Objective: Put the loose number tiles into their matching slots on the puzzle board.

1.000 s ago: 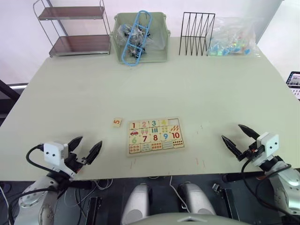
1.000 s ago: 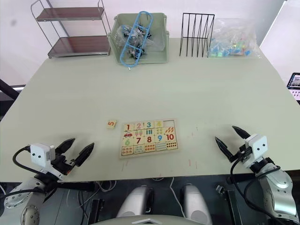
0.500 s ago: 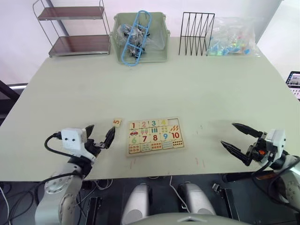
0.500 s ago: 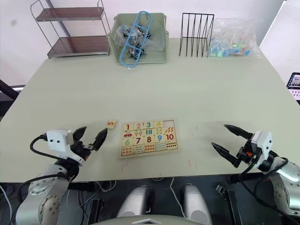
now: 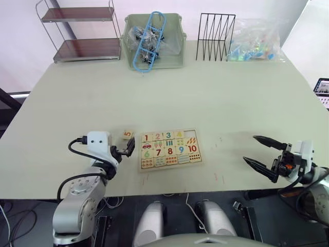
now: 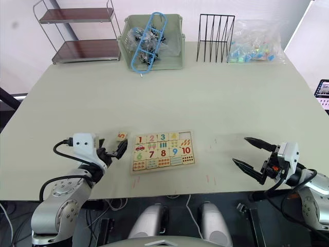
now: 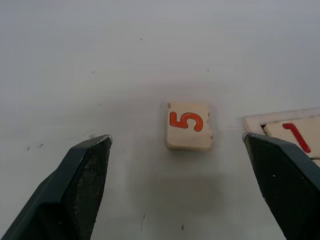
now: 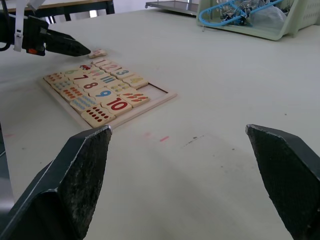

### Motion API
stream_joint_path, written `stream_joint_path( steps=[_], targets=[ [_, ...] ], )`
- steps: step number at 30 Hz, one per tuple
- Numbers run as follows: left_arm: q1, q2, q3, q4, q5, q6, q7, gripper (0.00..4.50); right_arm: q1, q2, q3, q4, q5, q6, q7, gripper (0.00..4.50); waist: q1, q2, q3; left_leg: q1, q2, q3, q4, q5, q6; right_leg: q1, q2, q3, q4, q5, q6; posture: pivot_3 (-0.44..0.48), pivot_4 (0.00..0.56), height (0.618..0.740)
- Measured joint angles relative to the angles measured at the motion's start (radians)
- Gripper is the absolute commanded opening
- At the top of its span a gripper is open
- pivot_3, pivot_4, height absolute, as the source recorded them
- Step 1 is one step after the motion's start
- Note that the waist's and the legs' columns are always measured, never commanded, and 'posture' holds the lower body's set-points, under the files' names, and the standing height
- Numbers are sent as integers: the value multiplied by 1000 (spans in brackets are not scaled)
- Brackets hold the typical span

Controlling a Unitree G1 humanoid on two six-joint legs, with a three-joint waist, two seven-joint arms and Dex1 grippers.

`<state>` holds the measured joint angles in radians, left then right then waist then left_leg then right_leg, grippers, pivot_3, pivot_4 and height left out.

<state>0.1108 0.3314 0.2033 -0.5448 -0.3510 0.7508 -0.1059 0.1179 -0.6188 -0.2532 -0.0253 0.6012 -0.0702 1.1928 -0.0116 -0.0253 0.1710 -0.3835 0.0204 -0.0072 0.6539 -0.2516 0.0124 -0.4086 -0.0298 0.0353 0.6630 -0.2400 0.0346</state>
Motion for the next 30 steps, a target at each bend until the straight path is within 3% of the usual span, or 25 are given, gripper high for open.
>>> stream_joint_path(
  steps=[18, 30],
  targets=[
    [-161, 26, -48, 58, 56, 158, 3, 4437, -19, -45, 0, 3, 6, 23, 94, 4500, 3, 0, 0, 0, -1, -1, 0, 0, 0, 0, -1, 0, 0, 0, 0, 0, 150, 739],
    [-199, 11, -54, 41, 68, 244, 24, 4437, -67, -52, 0, 8, 13, 25, 135, 4500, 4, 0, 0, 1, -1, -1, 0, 0, 0, 2, -1, -1, 0, 0, 0, 0, 150, 739]
  ],
)
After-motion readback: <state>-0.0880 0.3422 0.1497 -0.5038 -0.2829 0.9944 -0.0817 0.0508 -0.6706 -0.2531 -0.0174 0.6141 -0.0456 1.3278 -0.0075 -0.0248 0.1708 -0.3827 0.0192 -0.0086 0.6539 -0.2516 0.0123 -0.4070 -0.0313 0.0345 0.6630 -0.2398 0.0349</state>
